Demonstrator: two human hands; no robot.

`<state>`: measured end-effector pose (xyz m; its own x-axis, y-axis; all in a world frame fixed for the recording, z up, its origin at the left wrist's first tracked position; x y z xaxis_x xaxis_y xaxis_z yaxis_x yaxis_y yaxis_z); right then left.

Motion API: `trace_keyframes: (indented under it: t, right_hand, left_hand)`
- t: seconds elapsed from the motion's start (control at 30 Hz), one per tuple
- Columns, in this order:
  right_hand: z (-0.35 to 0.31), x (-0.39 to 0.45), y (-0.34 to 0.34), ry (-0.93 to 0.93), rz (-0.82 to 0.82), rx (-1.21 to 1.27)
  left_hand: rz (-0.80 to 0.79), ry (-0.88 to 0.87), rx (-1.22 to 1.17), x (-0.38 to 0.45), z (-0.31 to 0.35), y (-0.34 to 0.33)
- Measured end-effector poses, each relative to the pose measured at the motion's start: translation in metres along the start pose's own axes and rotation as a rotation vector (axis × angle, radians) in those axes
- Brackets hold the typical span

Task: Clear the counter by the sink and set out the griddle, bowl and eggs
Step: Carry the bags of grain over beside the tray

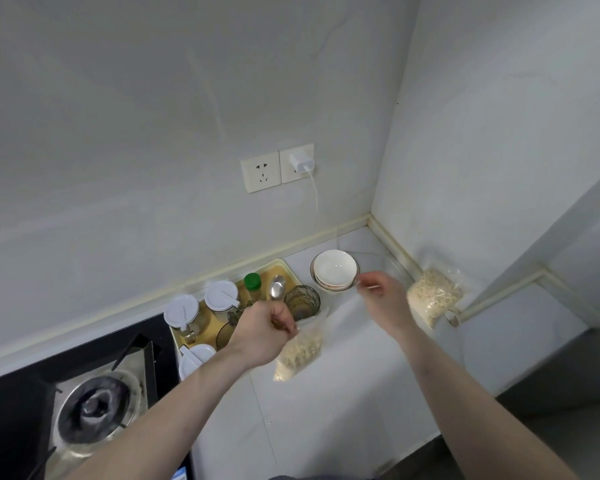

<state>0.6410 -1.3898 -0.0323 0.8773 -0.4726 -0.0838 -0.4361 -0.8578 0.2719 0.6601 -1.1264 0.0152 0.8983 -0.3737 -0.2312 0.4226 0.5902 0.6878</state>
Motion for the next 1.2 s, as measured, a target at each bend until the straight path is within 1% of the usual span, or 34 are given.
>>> trace_keyframes:
  t: [0.07, 0.1, 0.13, 0.17, 0.23, 0.4, 0.53, 0.63, 0.77, 0.87, 0.97, 1.1, 1.2]
  right_hand:
    - [-0.013, -0.012, -0.025, -0.086, -0.356, -0.04]
    - [-0.019, -0.019, -0.035, -0.104, -0.503, -0.07]
    - [-0.022, -0.024, -0.042, -0.097, -0.61, -0.107]
    - [-0.024, -0.028, -0.047, -0.078, -0.677, -0.154]
    - [-0.027, -0.035, -0.056, -0.012, -0.721, -0.246]
    - [-0.035, -0.035, -0.056, 0.137, -0.62, -0.377]
    - [-0.031, -0.025, -0.042, 0.157, -0.503, -0.424]
    - [-0.022, -0.017, -0.025, 0.127, -0.381, -0.443]
    - [-0.009, -0.001, 0.003, 0.079, -0.189, -0.368]
    - [0.004, 0.015, 0.025, -0.015, -0.044, -0.333]
    - [0.015, 0.027, 0.045, -0.115, 0.064, -0.296]
    - [0.04, 0.031, 0.069, -0.247, 0.192, -0.396]
    - [0.051, 0.032, 0.088, -0.286, 0.298, -0.412]
  left_hand:
    - [-0.001, -0.002, 0.01, 0.0, -0.003, 0.0]
    - [0.0, -0.004, 0.015, -0.001, -0.004, 0.0]
    - [0.002, -0.007, 0.019, -0.001, -0.005, 0.001]
    - [0.005, -0.01, 0.027, -0.001, -0.006, 0.002]
    - [0.005, -0.02, 0.042, -0.002, -0.006, 0.003]
    - [0.051, -0.018, 0.061, -0.002, -0.005, 0.005]
    - [0.165, -0.069, 0.125, -0.004, 0.001, 0.012]
    - [0.189, -0.103, 0.142, -0.006, 0.004, 0.021]
    - [0.197, -0.095, 0.139, -0.008, 0.0, 0.026]
    - [0.176, -0.088, 0.143, -0.01, 0.0, 0.025]
    - [0.141, -0.082, 0.152, -0.01, 0.001, 0.023]
    - [0.127, -0.078, 0.148, -0.011, -0.003, 0.02]
    - [0.13, -0.079, 0.148, -0.012, -0.009, 0.021]
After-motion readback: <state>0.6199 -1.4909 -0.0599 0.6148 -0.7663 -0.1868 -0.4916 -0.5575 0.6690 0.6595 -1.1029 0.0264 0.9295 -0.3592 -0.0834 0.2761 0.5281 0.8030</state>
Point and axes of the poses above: each hand's wrist, its own x-axis towards the middle knuckle, its own y-axis out of the back of the hand, z = x × y, the point moved 3 cm from there along x, towards the middle knuckle, and after that the axes turned 7 degrees about x, right-handed, at the moved point
